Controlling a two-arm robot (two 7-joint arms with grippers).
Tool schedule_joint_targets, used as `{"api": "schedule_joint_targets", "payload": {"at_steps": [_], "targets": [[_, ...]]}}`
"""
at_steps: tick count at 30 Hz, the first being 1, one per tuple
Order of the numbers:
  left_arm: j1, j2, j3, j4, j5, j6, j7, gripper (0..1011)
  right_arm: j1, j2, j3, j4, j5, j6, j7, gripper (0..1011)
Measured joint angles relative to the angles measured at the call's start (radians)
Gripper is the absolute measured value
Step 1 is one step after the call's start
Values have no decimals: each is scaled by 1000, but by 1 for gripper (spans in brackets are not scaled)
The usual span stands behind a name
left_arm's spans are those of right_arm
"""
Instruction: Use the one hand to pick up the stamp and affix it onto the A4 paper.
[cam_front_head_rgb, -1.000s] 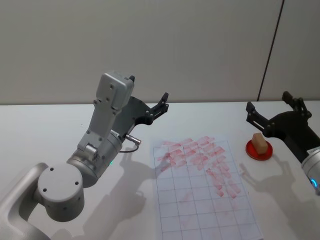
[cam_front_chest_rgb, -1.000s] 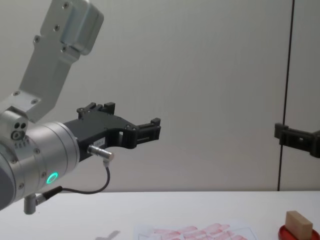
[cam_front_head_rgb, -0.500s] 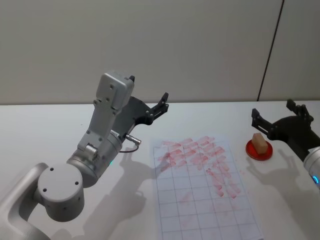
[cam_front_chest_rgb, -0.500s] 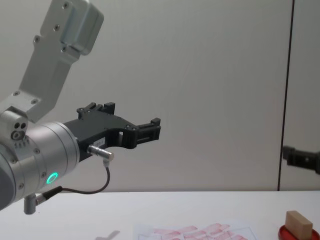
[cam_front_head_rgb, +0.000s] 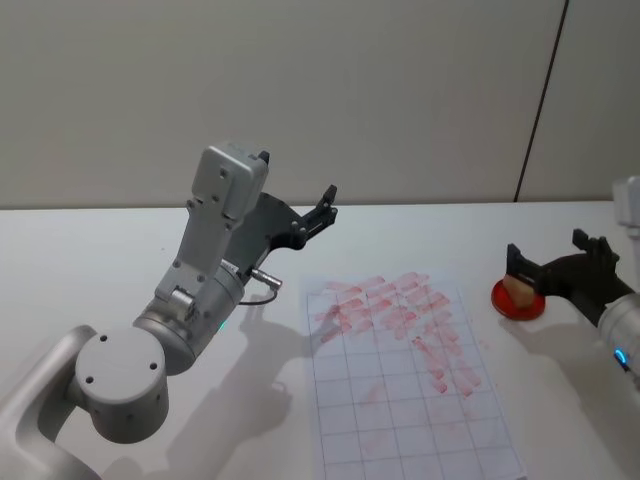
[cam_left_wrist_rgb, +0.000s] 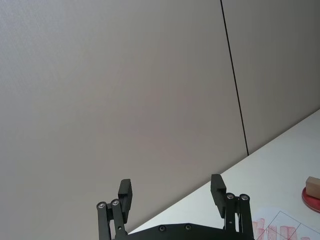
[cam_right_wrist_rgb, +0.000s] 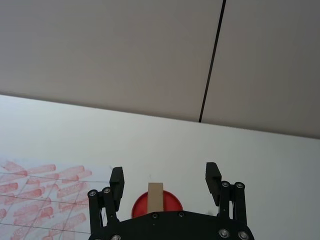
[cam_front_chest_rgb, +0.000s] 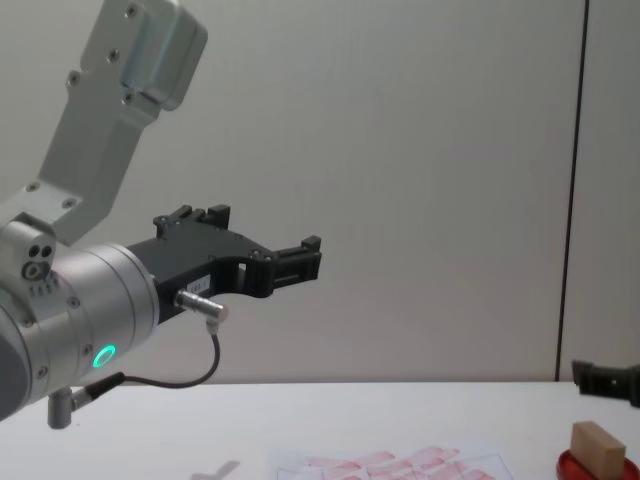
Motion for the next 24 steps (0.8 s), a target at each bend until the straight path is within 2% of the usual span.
{"api": "schedule_joint_targets", "payload": {"at_steps": [7, 21, 24], "targets": [[0, 0, 0, 0, 0, 0, 0, 1001, 28, -25, -10, 48, -10, 47, -28, 1001], [0, 0, 0, 0, 0, 0, 0, 1001, 47, -65, -31, 89, -18, 112, -76, 1001], [0, 0, 0, 0, 0, 0, 0, 1002, 49, -72, -35, 98, -21, 122, -83, 940]]}}
